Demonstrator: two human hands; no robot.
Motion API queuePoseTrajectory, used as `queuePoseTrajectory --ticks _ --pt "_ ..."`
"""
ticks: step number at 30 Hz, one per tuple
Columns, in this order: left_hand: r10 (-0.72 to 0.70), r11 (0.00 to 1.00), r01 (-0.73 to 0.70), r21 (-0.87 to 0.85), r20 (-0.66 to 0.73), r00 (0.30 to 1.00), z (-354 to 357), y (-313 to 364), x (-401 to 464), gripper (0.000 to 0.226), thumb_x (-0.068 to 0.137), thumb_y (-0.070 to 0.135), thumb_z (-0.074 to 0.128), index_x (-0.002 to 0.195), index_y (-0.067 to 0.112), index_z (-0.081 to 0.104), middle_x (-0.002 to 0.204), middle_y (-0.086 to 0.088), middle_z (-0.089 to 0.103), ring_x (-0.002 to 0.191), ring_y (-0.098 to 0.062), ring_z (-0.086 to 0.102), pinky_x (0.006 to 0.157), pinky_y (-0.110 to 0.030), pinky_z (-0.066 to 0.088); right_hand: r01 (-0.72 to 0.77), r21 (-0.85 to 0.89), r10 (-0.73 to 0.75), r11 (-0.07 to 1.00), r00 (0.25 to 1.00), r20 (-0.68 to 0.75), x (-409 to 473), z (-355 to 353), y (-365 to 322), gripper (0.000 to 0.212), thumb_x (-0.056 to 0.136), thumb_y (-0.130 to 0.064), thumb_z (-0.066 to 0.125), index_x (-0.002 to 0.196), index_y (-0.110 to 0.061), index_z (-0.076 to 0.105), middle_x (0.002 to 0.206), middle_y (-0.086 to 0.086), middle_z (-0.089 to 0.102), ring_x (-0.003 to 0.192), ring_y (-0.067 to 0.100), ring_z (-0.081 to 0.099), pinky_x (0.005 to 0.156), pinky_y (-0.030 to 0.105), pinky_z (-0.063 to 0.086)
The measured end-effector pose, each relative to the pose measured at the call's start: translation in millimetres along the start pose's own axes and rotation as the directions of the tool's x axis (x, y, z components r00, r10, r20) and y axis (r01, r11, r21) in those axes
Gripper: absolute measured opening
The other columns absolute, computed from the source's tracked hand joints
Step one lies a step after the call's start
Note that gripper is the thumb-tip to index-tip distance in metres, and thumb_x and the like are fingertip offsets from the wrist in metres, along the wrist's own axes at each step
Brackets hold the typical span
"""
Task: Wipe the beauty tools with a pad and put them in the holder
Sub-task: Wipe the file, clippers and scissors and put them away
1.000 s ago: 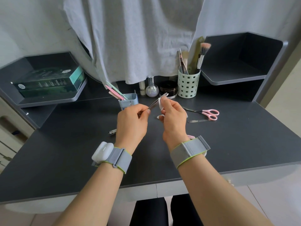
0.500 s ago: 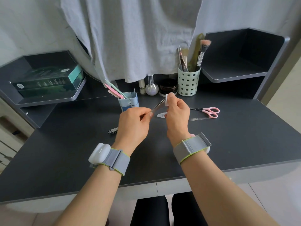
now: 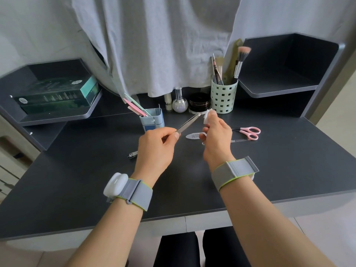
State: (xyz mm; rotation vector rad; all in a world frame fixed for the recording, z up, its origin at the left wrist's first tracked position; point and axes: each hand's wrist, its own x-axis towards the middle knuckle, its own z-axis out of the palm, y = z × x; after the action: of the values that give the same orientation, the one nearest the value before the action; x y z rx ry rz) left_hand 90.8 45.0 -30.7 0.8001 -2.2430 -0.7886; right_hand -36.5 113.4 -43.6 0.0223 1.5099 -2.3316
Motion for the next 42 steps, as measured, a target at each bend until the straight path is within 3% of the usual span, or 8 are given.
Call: queuePoseTrajectory --ticks 9,12,15,18,21,30,39,42 --pt "-0.036 0.994 0.033 -0.1 -0.036 0.999 6 7 -1 0.014 0.093 0.025 0.066 0.089 0.021 0.079 0.071 0.014 0.069 0.076 0.002 0.062 0.059 -0.004 0.04 -0.06 0.05 0.044 0.997 0.962 0.27 -18 3 15 0.022 0.099 -0.018 0.051 0.087 -0.012 0.068 0.072 -0.003 0.052 0.069 0.01 0.046 0.062 0.025 0.04" --pt "-0.043 0.995 0.04 -0.096 -0.033 0.999 5 7 -2 0.014 0.094 0.025 0.066 0.091 0.021 0.079 0.07 0.021 0.064 0.076 0.012 0.059 0.058 -0.001 0.039 -0.076 0.08 0.04 0.994 0.924 0.381 -21 3 12 0.031 0.093 -0.009 0.046 0.077 -0.021 0.07 0.091 -0.005 0.063 0.083 0.017 0.045 0.066 0.028 0.039" --pt "-0.066 0.993 0.062 -0.104 -0.039 0.997 4 7 0 0.014 0.093 0.027 0.066 0.093 0.022 0.079 0.074 0.016 0.068 0.073 0.004 0.061 0.058 -0.001 0.039 -0.121 0.128 0.054 0.984 0.899 0.435 -21 1 7 0.033 0.093 -0.008 0.045 0.069 -0.021 0.065 0.097 -0.008 0.069 0.083 0.017 0.045 0.068 0.028 0.038" --pt "-0.092 0.988 0.087 -0.128 -0.031 0.995 3 7 1 0.013 0.094 0.027 0.066 0.093 0.024 0.079 0.076 0.016 0.069 0.074 0.001 0.062 0.058 -0.004 0.039 -0.048 0.084 0.005 0.995 0.891 0.453 -18 -1 9 0.029 0.097 -0.013 0.046 0.096 -0.018 0.075 0.081 -0.003 0.055 0.077 0.01 0.047 0.069 0.026 0.04" --pt "-0.103 0.985 0.098 -0.144 -0.023 0.994 3 8 1 0.014 0.094 0.027 0.065 0.092 0.024 0.078 0.077 0.015 0.069 0.076 -0.002 0.063 0.061 -0.01 0.042 0.01 0.045 -0.029 0.999 0.899 0.438 -16 0 13 0.027 0.103 -0.018 0.046 0.11 -0.017 0.072 0.075 -0.002 0.047 0.076 0.008 0.047 0.069 0.025 0.043" --pt "-0.142 0.965 0.147 -0.218 0.04 0.989 1 1 -2 0.012 0.094 0.031 0.066 0.091 0.025 0.077 0.076 0.012 0.07 0.068 -0.007 0.061 0.058 -0.021 0.044 0.057 0.056 -0.073 0.997 0.938 0.339 -13 4 7 0.027 0.099 -0.006 0.048 0.094 -0.015 0.072 0.07 -0.002 0.048 0.071 0.011 0.046 0.063 0.025 0.041" --pt "-0.121 0.973 0.126 -0.191 0.042 0.992 2 6 -1 0.014 0.094 0.028 0.066 0.095 0.022 0.078 0.078 0.009 0.071 0.077 -0.007 0.063 0.059 -0.011 0.043 0.189 -0.049 -0.172 0.981 0.955 0.242 -13 7 6 0.029 0.098 -0.006 0.048 0.079 -0.018 0.066 0.078 -0.002 0.049 0.065 0.005 0.044 0.061 0.02 0.041" --pt "-0.12 0.973 0.126 -0.192 0.038 0.992 2 7 0 0.013 0.093 0.028 0.066 0.093 0.024 0.078 0.075 0.012 0.07 0.079 0.001 0.061 0.054 -0.003 0.041 0.198 -0.072 -0.18 0.978 0.963 0.201 -12 10 6 0.021 0.099 -0.008 0.048 0.086 -0.011 0.065 0.073 -0.003 0.045 0.062 0.004 0.042 0.058 0.018 0.04"
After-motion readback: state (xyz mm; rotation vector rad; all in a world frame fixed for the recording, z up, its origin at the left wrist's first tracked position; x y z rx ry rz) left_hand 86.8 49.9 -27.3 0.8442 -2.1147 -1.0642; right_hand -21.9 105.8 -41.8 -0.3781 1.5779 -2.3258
